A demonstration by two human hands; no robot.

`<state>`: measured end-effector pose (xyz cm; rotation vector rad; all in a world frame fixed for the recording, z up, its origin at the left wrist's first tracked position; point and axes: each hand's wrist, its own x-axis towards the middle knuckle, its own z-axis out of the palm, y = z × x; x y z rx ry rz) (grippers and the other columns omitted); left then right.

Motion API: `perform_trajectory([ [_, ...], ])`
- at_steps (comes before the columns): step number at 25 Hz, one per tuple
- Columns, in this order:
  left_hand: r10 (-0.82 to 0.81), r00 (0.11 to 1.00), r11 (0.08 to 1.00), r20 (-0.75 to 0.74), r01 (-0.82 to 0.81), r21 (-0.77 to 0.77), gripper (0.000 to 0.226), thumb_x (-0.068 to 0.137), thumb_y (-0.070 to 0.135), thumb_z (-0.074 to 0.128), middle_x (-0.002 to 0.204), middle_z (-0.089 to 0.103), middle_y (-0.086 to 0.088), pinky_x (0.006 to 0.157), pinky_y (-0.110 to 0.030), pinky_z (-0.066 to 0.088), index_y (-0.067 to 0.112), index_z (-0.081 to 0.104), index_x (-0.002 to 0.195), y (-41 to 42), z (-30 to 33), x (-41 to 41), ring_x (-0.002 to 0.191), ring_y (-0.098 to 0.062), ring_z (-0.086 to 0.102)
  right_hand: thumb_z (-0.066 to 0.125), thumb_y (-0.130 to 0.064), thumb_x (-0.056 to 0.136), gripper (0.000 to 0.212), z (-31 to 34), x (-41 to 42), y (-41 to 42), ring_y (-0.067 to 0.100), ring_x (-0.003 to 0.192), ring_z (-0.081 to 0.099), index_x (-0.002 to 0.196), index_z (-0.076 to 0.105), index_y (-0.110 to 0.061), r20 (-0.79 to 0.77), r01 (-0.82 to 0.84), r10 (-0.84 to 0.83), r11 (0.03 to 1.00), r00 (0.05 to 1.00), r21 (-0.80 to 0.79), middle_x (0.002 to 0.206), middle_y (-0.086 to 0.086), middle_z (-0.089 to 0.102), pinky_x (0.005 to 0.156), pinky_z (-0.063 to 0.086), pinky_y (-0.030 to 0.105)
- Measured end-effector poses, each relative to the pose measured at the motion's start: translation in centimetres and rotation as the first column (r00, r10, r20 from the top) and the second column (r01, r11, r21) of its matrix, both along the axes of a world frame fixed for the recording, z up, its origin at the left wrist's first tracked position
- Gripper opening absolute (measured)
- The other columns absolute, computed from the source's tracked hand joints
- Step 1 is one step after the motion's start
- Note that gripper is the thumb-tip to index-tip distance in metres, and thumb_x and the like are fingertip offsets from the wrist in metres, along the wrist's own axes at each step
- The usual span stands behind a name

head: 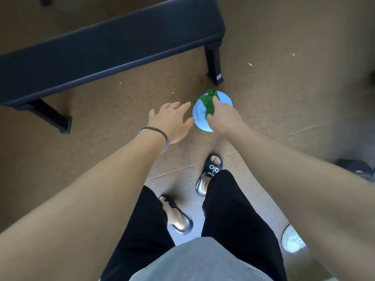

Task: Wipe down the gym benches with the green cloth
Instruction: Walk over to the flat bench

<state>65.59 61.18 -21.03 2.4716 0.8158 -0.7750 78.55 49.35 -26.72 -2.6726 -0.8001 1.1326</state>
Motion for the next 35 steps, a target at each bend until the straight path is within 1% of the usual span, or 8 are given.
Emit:
perform_trajectory([
  [7,-0.024,1.000,0.998,0.011,0.024,-0.057,0.062,0.105,0.050,0.039,0.171,0.017,0.001,0.121,-0.055,0.026,0.037,0.019,0.163,0.5,-11.7,8.8,0.156,-0.025,0.019,0.048,-0.027,0.104,0.068,-10.6,7.5,0.0,0.038,0.130,0.048,0.164,0.015,-0.025,-0.017,0.104,-0.104,0.995,0.994,0.007,0.143,0.017,0.046,0.101,0.044,0.046],
  [14,-0.089,0.990,0.993,0.111,0.097,-0.072,0.064,0.102,0.039,0.052,0.161,0.033,-0.003,0.110,-0.048,0.043,0.023,0.028,0.160,4.2,-29.6,14.1,0.143,-0.029,0.038,0.051,-0.024,0.103,0.056,-28.1,11.6,2.8,0.038,0.125,0.052,0.155,0.031,-0.019,0.003,0.138,-0.138,0.990,0.990,-0.009,0.138,0.016,0.050,0.089,0.043,0.041],
  [17,-0.141,0.981,0.989,0.130,0.145,-0.024,0.069,0.101,0.040,0.053,0.165,0.031,-0.001,0.111,-0.046,0.041,0.023,0.025,0.162,6.1,-37.5,15.7,0.145,-0.029,0.039,0.053,-0.024,0.099,0.055,-35.6,13.0,4.1,0.040,0.119,0.055,0.151,0.036,-0.019,0.019,0.151,-0.151,0.988,0.988,0.014,0.128,0.017,0.053,0.086,0.045,0.042],
  [21,-0.148,0.982,0.988,0.121,0.153,-0.036,0.073,0.103,0.044,0.053,0.170,0.022,0.000,0.116,-0.044,0.036,0.025,0.017,0.164,7.6,-45.9,17.7,0.151,-0.028,0.031,0.056,-0.035,0.096,0.066,-43.0,14.8,5.7,0.037,0.127,0.049,0.155,0.030,-0.025,0.090,0.159,-0.156,0.987,0.984,-0.029,0.134,0.012,0.048,0.094,0.043,0.046],
  [25,-0.149,0.978,0.988,0.145,0.154,-0.021,0.074,0.101,0.048,0.054,0.170,0.022,-0.003,0.118,-0.047,0.034,0.029,0.018,0.163,8.0,-50.6,19.5,0.151,-0.029,0.031,0.066,-0.032,0.088,0.056,-46.7,15.2,6.5,0.037,0.122,0.045,0.133,0.038,-0.014,0.172,0.253,-0.249,0.967,0.953,-0.004,0.130,0.013,0.042,0.085,0.041,0.043],
  [27,-0.146,0.978,0.988,0.148,0.152,-0.031,0.075,0.101,0.048,0.055,0.170,0.021,-0.002,0.119,-0.047,0.034,0.029,0.018,0.163,8.1,-51.8,20.1,0.152,-0.028,0.029,0.068,-0.025,0.088,0.055,-47.2,15.8,6.8,0.037,0.119,0.050,0.131,0.037,-0.009,0.081,0.311,-0.313,0.950,0.946,0.037,0.129,0.015,0.046,0.083,0.041,0.041],
  [31,-0.151,0.966,0.986,0.209,0.163,-0.043,0.072,0.102,0.042,0.056,0.168,0.025,0.000,0.118,-0.045,0.037,0.027,0.020,0.163,9.0,-50.9,20.5,0.150,-0.026,0.034,0.066,-0.015,0.090,0.025,-45.8,17.7,7.6,0.028,0.094,0.059,0.109,0.055,-0.005,-0.195,0.450,-0.438,0.893,0.877,0.020,0.107,0.012,0.061,0.074,0.047,0.033],
  [35,-0.138,0.898,0.990,0.419,0.139,0.027,0.053,0.103,0.035,0.055,0.154,0.046,0.000,0.100,-0.046,0.051,0.027,0.039,0.154,12.4,-46.1,21.7,0.131,-0.024,0.053,0.075,-0.013,0.072,0.044,-42.1,19.1,9.8,0.035,0.092,0.071,0.114,0.064,-0.002,-0.476,0.693,-0.560,0.703,0.678,0.160,0.107,0.021,0.071,0.082,0.063,0.048],
])
